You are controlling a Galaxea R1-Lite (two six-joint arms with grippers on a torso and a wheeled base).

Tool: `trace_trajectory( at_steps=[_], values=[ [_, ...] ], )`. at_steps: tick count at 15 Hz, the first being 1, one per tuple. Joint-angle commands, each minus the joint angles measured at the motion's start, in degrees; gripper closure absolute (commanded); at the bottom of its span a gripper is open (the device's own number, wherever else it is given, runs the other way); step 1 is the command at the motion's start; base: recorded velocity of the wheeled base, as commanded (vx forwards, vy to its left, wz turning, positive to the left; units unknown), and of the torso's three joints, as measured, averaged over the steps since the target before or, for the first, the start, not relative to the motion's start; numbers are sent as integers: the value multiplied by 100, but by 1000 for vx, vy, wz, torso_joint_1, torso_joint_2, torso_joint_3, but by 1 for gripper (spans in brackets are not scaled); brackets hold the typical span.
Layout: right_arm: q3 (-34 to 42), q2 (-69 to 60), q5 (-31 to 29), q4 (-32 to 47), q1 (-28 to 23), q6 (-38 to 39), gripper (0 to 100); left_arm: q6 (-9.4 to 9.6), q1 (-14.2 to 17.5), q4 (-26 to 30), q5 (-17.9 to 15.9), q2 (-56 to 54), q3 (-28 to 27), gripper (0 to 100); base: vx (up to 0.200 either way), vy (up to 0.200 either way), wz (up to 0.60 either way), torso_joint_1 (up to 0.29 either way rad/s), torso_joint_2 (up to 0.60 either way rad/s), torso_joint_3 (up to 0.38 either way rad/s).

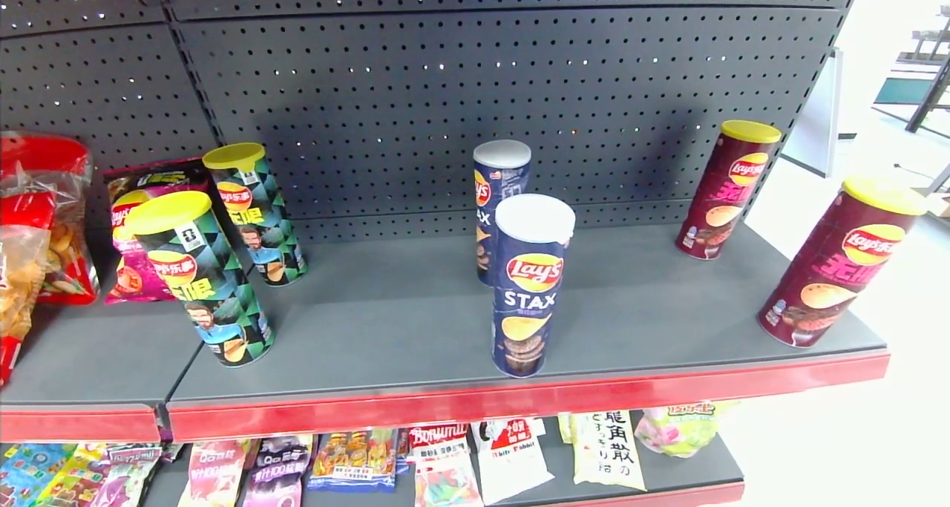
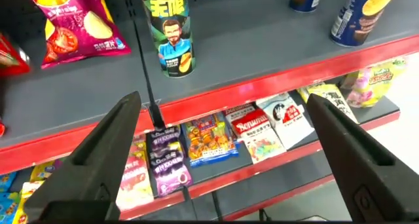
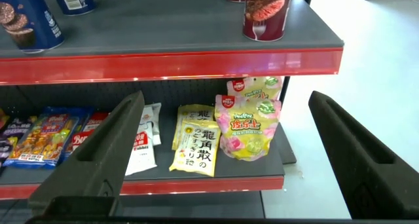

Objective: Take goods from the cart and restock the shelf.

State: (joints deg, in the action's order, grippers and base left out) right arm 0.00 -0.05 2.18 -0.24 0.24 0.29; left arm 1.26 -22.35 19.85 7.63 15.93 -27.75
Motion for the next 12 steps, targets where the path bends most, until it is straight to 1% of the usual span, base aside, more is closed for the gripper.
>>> trace_trajectory(
  at_steps=[1, 3, 5, 8, 10, 11, 12],
  values=[
    [0, 5, 2, -2, 2, -3, 0, -3, 37, 28, 89, -741, 410, 0, 0, 0, 0, 0, 0, 0],
    [0, 5, 2, -2, 2, -3, 0, -3, 222, 90, 133, -996, 604, 0, 0, 0, 0, 0, 0, 0],
    [0, 5, 2, -2, 2, -3, 0, -3, 275, 98, 133, -1004, 630, 0, 0, 0, 0, 0, 0, 0],
    [0, 5, 2, -2, 2, -3, 0, -3, 275, 90, 133, -1004, 718, 0, 0, 0, 600, 2, 1, 1],
    [0, 5, 2, -2, 2, -3, 0, -11, 292, 72, 151, -1022, 779, 0, 0, 0, 0, 0, 0, 0],
    [0, 5, 2, -2, 2, -3, 0, -29, 362, 72, 248, -1057, 823, 0, 0, 0, 0, 0, 0, 0],
    [0, 5, 2, -2, 2, -3, 0, -90, 486, 72, 406, -1066, 894, 0, 0, 0, 0, 0, 0, 0]
  ],
)
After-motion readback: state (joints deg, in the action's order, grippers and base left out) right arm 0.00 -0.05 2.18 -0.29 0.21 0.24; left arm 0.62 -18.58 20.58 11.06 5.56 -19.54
